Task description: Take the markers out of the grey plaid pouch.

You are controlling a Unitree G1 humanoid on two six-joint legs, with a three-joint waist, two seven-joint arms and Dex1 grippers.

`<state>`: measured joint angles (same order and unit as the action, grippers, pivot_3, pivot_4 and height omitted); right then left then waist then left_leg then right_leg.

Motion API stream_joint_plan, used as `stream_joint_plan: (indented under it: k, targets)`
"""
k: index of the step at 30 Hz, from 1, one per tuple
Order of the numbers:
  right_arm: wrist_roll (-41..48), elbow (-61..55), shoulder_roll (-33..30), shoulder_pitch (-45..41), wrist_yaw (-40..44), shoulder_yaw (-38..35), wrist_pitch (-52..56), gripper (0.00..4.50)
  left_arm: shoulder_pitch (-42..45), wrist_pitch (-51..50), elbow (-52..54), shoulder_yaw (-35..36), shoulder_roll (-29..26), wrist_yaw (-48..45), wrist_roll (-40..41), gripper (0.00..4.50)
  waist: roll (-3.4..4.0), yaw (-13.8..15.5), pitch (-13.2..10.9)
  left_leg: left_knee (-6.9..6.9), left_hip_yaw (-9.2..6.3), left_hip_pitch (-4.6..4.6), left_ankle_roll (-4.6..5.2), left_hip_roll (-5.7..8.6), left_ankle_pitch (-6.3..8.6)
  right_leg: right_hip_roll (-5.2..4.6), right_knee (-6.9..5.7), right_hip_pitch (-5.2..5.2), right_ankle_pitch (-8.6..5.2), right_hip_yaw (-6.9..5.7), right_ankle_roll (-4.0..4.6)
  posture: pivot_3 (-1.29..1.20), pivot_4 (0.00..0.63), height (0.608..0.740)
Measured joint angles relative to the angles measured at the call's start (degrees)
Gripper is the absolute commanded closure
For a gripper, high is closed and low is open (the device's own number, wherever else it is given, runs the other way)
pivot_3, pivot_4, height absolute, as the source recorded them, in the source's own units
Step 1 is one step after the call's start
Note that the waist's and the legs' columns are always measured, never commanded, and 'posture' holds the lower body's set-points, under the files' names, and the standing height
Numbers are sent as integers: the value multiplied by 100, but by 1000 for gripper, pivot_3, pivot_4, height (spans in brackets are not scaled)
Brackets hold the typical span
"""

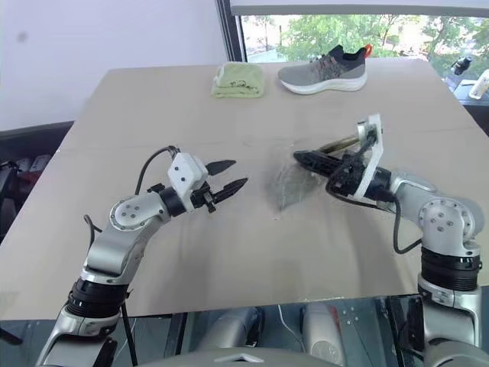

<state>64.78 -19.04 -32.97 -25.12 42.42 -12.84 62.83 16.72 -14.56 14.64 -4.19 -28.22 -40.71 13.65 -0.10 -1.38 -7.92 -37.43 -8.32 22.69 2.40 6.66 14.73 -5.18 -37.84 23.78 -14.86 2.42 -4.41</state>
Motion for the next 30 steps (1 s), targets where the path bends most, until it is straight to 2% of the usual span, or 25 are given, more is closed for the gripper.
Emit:
stream_joint_plan:
  k: [5, 6, 9, 11, 18, 24, 28, 30]
  targets:
    - [-929, -88, -1872, 858, 1235, 773, -284, 4500, 89, 0, -91, 93, 43, 85, -5, 1028, -3, 166, -2, -6, 0, 5, 1, 12, 0, -2, 1, 0, -1, -8, -1, 0, 150, 740]
    - [-1448, 41, -2542, 1056, 1577, 978, -526, 4500, 89, 1, -125, 132, 40, 91, -9, 1028, -5, 192, -3, -8, 3, 4, 1, 12, 0, 1, 1, -1, -1, -7, -1, 0, 150, 740]
    - [-2350, 358, -3235, 1151, 1934, 1214, -1203, 4500, 121, 10, -194, 123, 80, 95, -14, 1028, -10, 183, -7, -8, 8, -3, 0, 3, 0, -8, -7, -1, 0, 0, -2, 0, 150, 740]
    - [-3385, 915, -3531, 939, 1787, 1407, -1990, 4500, 146, 15, -208, 118, 98, 96, -22, 1028, -12, 173, -8, -8, 10, -6, -1, 0, 0, -3, -9, -1, 0, 0, -1, 0, 150, 740]
    - [-5452, 2161, -3089, -604, 960, 1862, -3919, 4500, 314, 32, -308, 64, 198, 98, -66, 1028, -15, 151, -11, 0, 11, 0, -3, -1, 0, -4, 4, 2, 0, 3, -1, 0, 150, 740]
    - [-5771, 2281, -1993, -972, 945, 1984, -5189, 4500, 356, 39, -362, -28, 306, 121, -114, 1028, -25, 124, -17, 0, 8, 7, -3, 0, 0, -5, 9, 4, 0, 0, -1, 0, 150, 740]
    - [-6004, 2419, -1739, -1034, 1013, 2125, -5842, 4500, 357, 24, -367, -37, 376, 161, -105, 1028, -25, 141, -17, -8, 6, 7, -2, 5, -1, 5, 6, 2, 0, -2, -1, 0, 150, 740]
    - [-6145, 2635, -1454, -1180, 978, 2145, -6129, 4500, 393, -344, -365, 58, 640, 273, 217, 1028, -25, 129, -17, -12, 6, 4, -3, 5, -1, 8, -2, 1, 0, -1, -1, 0, 150, 740]
